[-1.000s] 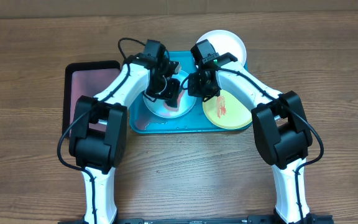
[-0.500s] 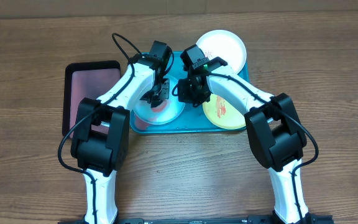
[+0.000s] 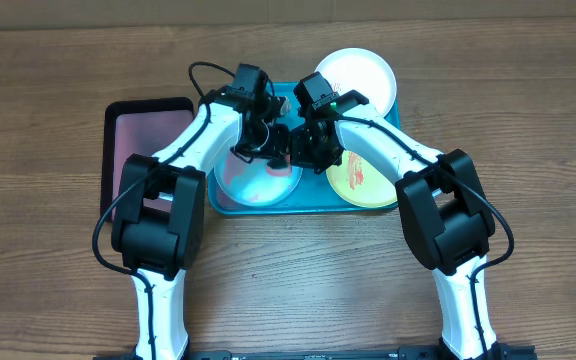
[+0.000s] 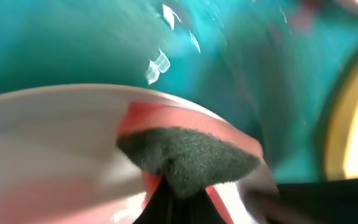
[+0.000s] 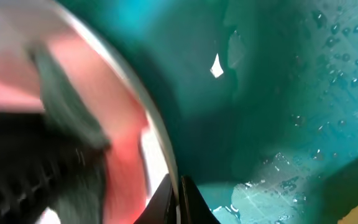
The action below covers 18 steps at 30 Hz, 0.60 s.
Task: Clean dirty plates on tray and stack at the side
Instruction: 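Scrub the white plate again with the sponge in the left gripper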
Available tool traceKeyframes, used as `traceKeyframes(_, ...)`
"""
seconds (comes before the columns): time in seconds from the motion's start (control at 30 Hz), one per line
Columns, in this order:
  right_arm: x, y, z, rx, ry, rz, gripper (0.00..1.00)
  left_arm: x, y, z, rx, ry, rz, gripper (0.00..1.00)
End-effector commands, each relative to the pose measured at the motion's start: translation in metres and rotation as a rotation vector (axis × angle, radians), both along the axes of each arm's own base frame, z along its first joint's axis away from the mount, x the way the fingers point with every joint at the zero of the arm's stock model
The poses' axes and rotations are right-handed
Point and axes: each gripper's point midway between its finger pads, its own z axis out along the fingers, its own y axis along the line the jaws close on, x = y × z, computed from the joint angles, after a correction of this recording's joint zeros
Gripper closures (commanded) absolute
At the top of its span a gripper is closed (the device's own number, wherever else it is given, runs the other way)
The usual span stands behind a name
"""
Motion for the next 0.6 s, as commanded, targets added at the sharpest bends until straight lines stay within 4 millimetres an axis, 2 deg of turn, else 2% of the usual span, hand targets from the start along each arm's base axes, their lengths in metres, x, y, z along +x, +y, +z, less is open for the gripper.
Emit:
traceKeyframes(0.0, 0.001, -0.006, -0.005, -0.024, 0.004, -0.015, 0.96, 0.031, 0.074, -0.015, 0.307, -0.073, 0.346, 0.96)
traceKeyframes(0.03, 0.001, -0.006, -0.005, -0.024, 0.004, -0.015, 0.96, 0.032, 0.095, -0.011, 0.39, -0.08, 0.428, 0.96)
traceKeyframes(0.13, 0.002, -0.007, -0.005, -0.024, 0.004, -0.017, 0.96, 0.028, 0.137, 0.005, 0.56, -0.082, 0.543, 0.96)
traceKeyframes(0.2, 0.003, -0.008, -0.004, -0.023, 0.002, -0.018, 0.96, 0.025, 0.149, 0.016, 0.616, -0.072, 0.554, 0.96)
traceKeyframes(0.27, 0.004, -0.007, -0.004, -0.021, -0.001, -0.019, 0.96, 0.021, 0.152, 0.023, 0.636, -0.049, 0.543, 0.96)
traceKeyframes(0.33, 0.005, -0.008, -0.004, -0.02, -0.003, -0.021, 0.96, 0.013, 0.148, 0.024, 0.629, -0.005, 0.513, 0.96)
traceKeyframes(0.4, 0.005, -0.01, -0.004, -0.021, -0.002, -0.025, 0.96, 0.002, 0.133, 0.018, 0.573, 0.057, 0.423, 0.96)
traceKeyframes(0.57, 0.007, -0.015, -0.005, -0.024, 0.004, -0.035, 0.96, -0.033, 0.067, 0.01, 0.304, 0.216, 0.127, 0.96)
